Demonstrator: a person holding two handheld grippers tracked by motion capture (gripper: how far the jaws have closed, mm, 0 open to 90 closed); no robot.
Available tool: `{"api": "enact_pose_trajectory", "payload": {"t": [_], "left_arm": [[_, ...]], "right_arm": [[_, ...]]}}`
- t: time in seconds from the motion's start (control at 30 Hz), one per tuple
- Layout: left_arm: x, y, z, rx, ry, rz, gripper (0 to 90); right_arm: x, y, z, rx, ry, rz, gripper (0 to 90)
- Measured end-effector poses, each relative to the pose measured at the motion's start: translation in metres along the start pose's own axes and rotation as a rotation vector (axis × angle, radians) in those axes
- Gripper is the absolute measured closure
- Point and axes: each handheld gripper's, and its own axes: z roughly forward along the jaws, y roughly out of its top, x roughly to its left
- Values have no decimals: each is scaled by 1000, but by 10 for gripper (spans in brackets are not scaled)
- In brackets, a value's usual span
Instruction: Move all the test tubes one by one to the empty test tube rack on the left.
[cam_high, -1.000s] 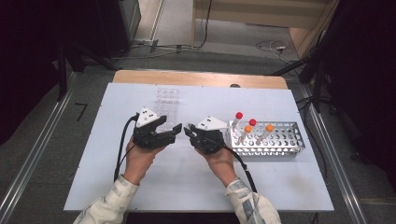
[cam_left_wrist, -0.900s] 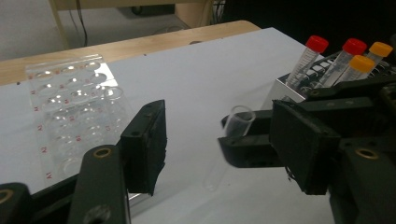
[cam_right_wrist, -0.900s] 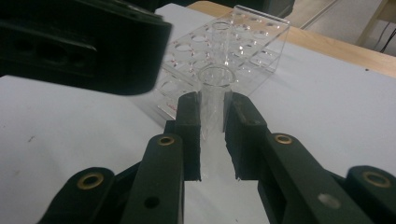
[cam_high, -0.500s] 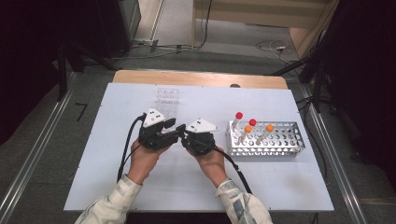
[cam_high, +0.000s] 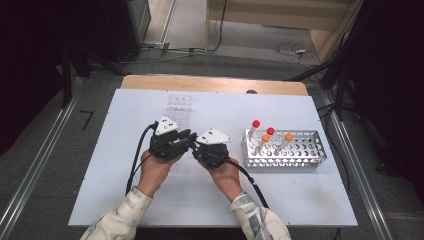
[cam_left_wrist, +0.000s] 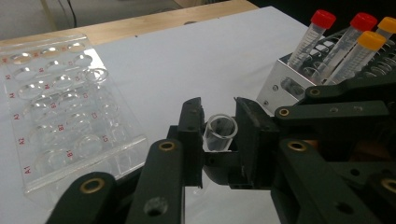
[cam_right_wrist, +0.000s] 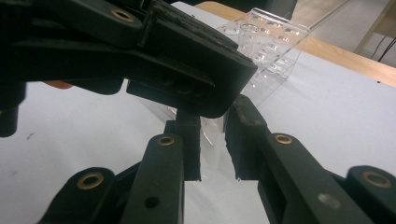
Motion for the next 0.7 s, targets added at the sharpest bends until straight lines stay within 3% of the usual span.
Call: {"api": "enact_pose_trajectory", "payload": {"t": [0.2, 0.43, 0.7], "left_arm": [[-1, 0, 1, -2, 13, 9, 768], [2, 3, 2, -12, 31, 4, 771], [1, 17, -2, -43, 40, 5, 771]], "right_arm": [[-1, -2, 0, 9, 6, 6, 720], [-4, -3, -4, 12, 34, 24, 615], [-10, -2, -16, -1, 58, 39, 535]]}}
